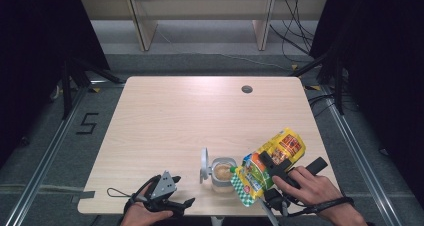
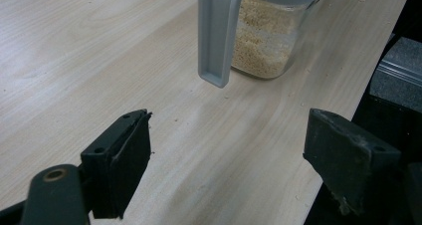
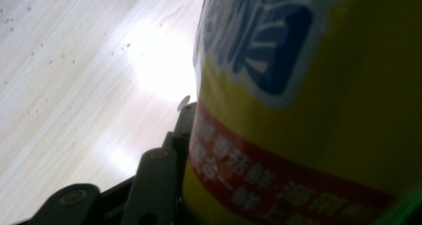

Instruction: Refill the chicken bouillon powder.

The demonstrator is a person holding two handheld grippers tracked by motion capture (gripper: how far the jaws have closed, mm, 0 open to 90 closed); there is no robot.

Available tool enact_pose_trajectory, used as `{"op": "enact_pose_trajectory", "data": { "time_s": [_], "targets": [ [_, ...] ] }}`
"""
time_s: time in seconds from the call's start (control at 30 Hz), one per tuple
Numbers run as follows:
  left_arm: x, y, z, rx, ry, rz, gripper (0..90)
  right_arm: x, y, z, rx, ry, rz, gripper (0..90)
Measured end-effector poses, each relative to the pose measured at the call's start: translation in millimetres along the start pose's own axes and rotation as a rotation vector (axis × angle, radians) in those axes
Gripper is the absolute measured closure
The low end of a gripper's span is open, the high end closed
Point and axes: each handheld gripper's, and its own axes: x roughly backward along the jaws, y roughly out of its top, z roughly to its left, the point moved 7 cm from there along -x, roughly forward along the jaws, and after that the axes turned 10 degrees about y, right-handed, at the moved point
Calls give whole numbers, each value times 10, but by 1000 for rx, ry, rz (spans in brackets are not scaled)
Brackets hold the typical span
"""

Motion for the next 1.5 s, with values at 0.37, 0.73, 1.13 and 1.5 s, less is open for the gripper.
{"op": "enact_pose_trajectory", "data": {
  "time_s": [0.37,0.73,1.13,1.5],
  "targets": [
    [3,-10,12,-13,6,15,181,-43,-70,240,-321,11,-83,638],
    [6,-10,10,-13,6,17,180,-109,-76,350,-518,-1,-220,643],
    [1,11,-24,22,-6,-9,181,-217,-41,497,-729,32,-389,657],
    [4,12,-24,20,-3,-8,181,-283,-91,577,-1030,56,-587,677]
  ]
}}
